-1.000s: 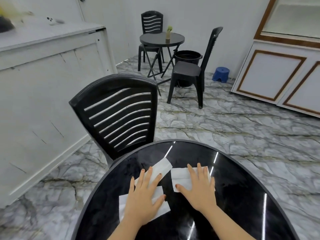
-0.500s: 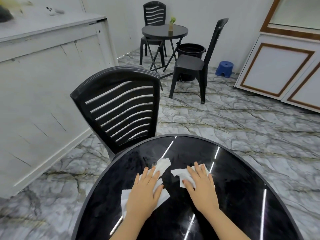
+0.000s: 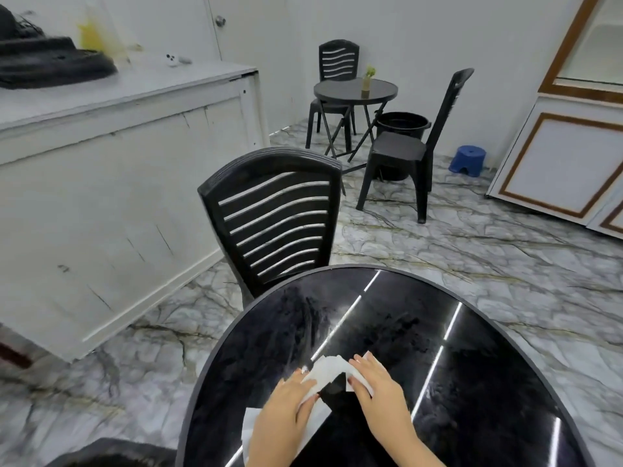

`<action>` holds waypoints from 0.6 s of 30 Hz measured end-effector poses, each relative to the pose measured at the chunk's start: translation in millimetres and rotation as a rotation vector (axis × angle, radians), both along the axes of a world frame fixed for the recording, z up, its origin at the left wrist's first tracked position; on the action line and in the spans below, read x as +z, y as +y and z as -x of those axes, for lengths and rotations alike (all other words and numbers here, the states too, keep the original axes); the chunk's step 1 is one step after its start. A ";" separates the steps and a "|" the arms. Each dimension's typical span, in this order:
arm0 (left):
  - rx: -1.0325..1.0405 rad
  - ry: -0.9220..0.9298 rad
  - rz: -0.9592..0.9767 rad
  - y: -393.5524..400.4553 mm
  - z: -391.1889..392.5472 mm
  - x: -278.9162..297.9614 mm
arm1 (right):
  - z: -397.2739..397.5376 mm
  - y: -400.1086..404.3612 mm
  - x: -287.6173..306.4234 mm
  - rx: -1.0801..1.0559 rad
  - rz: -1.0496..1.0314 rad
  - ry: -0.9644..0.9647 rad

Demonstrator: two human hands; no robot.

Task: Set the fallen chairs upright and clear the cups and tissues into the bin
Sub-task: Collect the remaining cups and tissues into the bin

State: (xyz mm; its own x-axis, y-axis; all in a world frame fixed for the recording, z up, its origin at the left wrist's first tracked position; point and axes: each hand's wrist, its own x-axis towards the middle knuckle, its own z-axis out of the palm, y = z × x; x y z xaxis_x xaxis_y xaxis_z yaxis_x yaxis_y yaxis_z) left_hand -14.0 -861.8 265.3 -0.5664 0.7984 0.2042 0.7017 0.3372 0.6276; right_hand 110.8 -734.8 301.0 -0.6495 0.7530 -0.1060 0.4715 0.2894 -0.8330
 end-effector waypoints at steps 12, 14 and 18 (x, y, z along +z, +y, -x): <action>0.542 -0.107 -0.061 -166.5 40.2 42.4 | 93.4 -123.2 22.6 0.467 -0.138 0.053; 0.622 -0.129 -0.079 -204.8 51.4 48.3 | 115.1 -156.3 23.6 0.522 -0.148 0.061; 0.753 -0.161 -0.065 -284.9 65.4 44.2 | 146.8 -236.8 21.3 0.660 -0.140 0.012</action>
